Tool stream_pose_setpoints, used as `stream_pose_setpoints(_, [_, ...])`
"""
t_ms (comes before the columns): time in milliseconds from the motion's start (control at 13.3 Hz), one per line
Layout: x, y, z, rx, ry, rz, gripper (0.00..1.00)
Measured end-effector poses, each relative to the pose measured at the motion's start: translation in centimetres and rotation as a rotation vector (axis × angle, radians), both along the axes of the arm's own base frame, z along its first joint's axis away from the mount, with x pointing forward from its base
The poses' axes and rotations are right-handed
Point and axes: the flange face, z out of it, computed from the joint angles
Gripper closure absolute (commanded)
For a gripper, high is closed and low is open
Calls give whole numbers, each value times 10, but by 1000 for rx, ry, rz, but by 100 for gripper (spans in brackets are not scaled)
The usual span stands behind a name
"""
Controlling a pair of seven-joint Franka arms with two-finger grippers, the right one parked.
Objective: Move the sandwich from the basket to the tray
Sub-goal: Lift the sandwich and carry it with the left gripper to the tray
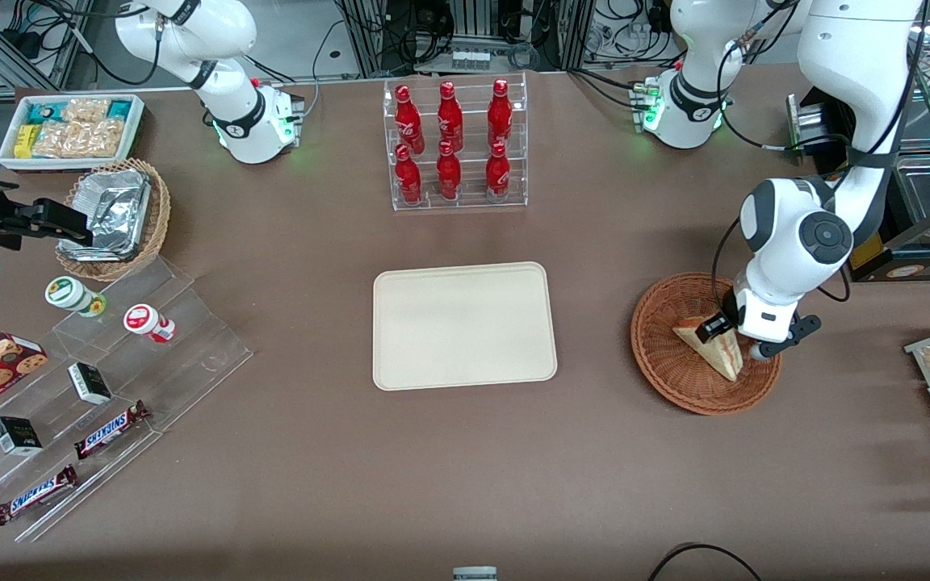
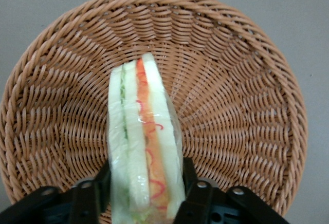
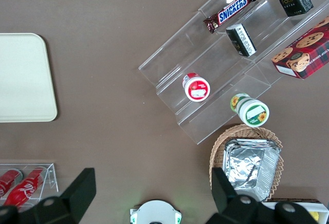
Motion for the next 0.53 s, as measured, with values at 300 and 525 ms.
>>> stream_pose_setpoints(300, [9, -18, 14, -3, -16, -23, 100])
stream_pose_setpoints(525, [13, -43, 43, 26, 56, -86, 100])
